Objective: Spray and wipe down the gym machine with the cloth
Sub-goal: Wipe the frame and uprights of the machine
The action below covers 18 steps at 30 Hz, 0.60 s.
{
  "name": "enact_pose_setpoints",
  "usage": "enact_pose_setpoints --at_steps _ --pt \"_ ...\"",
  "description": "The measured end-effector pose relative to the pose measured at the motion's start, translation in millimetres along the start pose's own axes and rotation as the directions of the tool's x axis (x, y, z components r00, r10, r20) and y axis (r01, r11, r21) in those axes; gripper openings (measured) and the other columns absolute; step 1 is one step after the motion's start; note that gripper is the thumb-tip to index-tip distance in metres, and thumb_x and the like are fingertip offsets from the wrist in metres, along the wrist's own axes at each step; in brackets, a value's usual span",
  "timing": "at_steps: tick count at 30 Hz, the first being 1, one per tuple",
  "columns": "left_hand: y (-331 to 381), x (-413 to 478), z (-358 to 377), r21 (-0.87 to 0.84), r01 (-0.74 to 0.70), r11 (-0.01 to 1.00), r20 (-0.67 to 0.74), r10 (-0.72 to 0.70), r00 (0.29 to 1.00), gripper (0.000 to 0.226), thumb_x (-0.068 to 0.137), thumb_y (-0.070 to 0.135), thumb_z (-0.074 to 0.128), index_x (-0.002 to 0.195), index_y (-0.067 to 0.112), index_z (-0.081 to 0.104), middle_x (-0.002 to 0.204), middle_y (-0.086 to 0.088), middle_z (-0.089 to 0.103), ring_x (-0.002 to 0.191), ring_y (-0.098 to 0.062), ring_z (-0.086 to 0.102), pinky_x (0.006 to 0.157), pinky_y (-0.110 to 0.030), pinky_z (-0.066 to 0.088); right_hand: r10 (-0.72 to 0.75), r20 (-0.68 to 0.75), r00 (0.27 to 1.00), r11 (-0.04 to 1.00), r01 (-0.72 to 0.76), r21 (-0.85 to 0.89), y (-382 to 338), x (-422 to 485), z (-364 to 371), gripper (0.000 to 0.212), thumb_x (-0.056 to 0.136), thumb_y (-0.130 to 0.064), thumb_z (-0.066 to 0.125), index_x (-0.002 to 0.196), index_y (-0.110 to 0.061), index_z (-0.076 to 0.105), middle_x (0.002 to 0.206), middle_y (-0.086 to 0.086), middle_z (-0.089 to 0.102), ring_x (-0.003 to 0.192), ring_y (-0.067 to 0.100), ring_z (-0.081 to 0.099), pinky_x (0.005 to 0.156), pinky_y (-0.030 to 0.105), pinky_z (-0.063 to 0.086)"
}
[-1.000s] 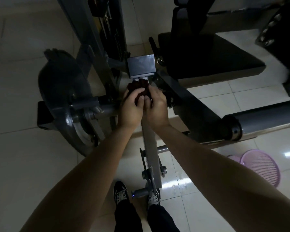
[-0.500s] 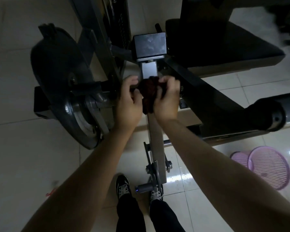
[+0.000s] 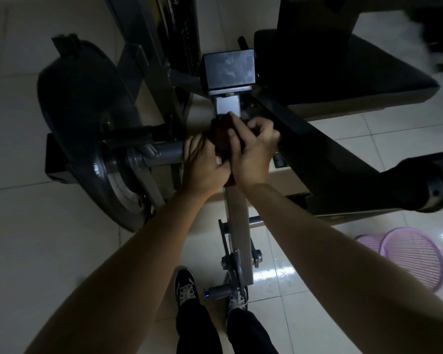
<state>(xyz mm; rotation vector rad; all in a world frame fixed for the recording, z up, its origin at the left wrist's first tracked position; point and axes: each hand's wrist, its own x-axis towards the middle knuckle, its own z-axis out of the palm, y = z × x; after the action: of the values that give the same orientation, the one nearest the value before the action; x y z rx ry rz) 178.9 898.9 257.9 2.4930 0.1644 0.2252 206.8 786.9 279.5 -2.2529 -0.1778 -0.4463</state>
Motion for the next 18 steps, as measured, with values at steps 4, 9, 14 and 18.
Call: enact_pose_setpoints --at_steps 4,9,14,18 --pt "8 -3 -8 -0.098 0.079 0.992 0.068 -0.072 0.995 0.092 0.076 0.054 0.048 0.156 0.014 0.029 0.143 -0.009 0.049 0.140 -0.022 0.032 0.117 -0.024 0.003 0.095 0.178 0.979 0.995 -0.100 0.019 6 -18 -14 0.032 0.103 -0.022 0.051 0.133 -0.018 0.060 0.110 0.002 0.046 0.095 0.007 0.045 0.080 0.013 0.037" --pt "14 2 -17 -0.272 0.194 0.943 0.144 -0.159 0.977 0.074 0.087 0.035 0.031 0.157 0.013 0.029 0.156 -0.012 0.039 0.143 -0.020 0.027 0.121 -0.036 0.012 0.214 -0.043 0.976 0.968 -0.206 0.144 -11 26 -22 0.024 0.095 -0.001 0.049 0.116 -0.006 0.057 0.112 0.010 0.056 0.095 0.003 0.048 0.079 0.000 0.033" --pt "5 2 -7 -0.286 0.130 0.949 0.022 -0.129 0.991 0.062 0.096 0.033 0.024 0.150 0.011 0.046 0.144 -0.015 0.055 0.135 -0.028 0.047 0.120 -0.039 0.024 0.180 -0.044 0.983 0.967 -0.169 0.190 -31 56 -9 0.026 0.086 0.006 0.048 0.105 -0.012 0.049 0.109 0.008 0.054 0.099 0.015 0.053 0.083 0.010 0.037" --pt "9 0 -5 -0.218 0.085 0.972 -0.005 -0.088 0.996 0.063 0.095 0.029 0.022 0.146 0.000 0.048 0.141 -0.022 0.056 0.133 -0.036 0.048 0.120 -0.047 0.024 0.082 0.019 0.996 0.991 -0.083 0.107 -19 20 -6 0.025 0.080 0.007 0.054 0.102 -0.005 0.058 0.116 0.010 0.047 0.103 0.020 0.051 0.090 0.022 0.040"
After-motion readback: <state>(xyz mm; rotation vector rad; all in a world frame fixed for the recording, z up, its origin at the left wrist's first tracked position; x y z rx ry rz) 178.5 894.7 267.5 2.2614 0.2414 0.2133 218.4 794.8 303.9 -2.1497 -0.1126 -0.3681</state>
